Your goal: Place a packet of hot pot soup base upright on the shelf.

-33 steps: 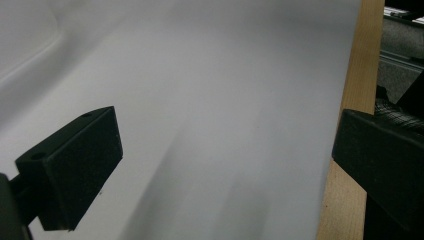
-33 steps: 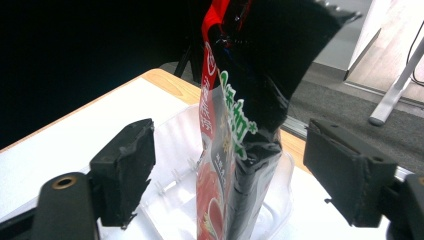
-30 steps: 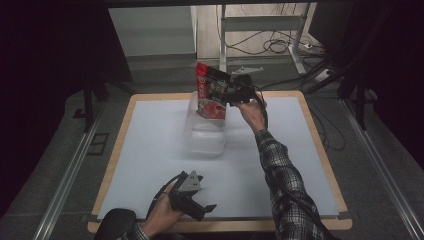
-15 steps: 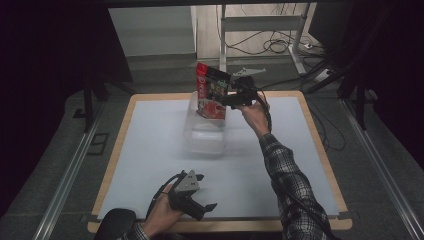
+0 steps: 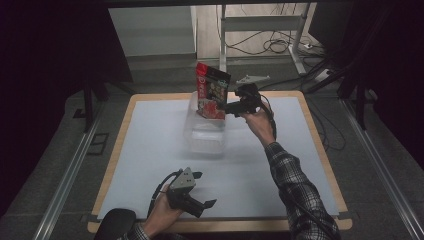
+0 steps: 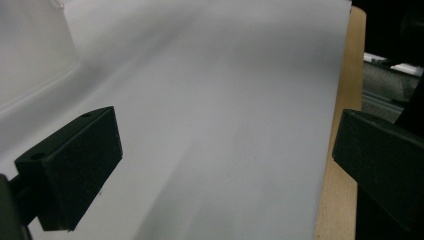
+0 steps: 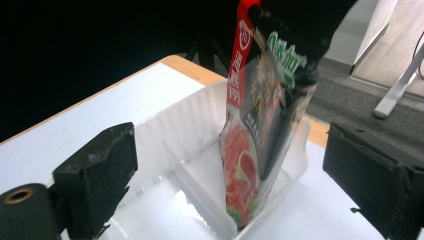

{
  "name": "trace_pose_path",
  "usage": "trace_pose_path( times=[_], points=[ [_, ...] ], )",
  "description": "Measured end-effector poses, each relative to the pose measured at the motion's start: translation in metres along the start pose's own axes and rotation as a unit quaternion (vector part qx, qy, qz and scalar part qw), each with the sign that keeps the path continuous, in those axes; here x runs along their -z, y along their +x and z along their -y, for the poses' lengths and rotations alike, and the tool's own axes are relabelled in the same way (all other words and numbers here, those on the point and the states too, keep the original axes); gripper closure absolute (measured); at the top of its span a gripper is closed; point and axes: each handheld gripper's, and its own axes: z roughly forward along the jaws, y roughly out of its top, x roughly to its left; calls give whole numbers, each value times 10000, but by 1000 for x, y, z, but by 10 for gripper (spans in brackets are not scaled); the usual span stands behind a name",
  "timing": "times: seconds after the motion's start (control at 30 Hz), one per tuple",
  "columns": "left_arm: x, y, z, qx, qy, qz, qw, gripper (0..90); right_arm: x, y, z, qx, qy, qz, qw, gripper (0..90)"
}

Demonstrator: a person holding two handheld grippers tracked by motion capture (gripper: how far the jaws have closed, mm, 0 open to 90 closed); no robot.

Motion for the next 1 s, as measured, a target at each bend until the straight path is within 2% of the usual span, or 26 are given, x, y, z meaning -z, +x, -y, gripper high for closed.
trace_pose_path(
  times=[0.07, 0.3, 0.83, 1.0],
  points=[
    [-1, 0, 0, -54, 64, -36, 10000, 0, 1, 0, 3, -52, 31, 24, 10000, 47],
    [-1, 0, 1, -34, 107, -75, 9999, 0, 5, 0, 13, -117, 128, 6, 9998, 16],
    [-2, 1, 1, 2, 225, -106, 9997, 0, 28, 12, 23, -30, 203, 64, 9998, 6],
    [-2, 1, 1, 9, 238, -116, 9996, 0, 36, 14, 29, -175, 154, 40, 9997, 13]
  ],
)
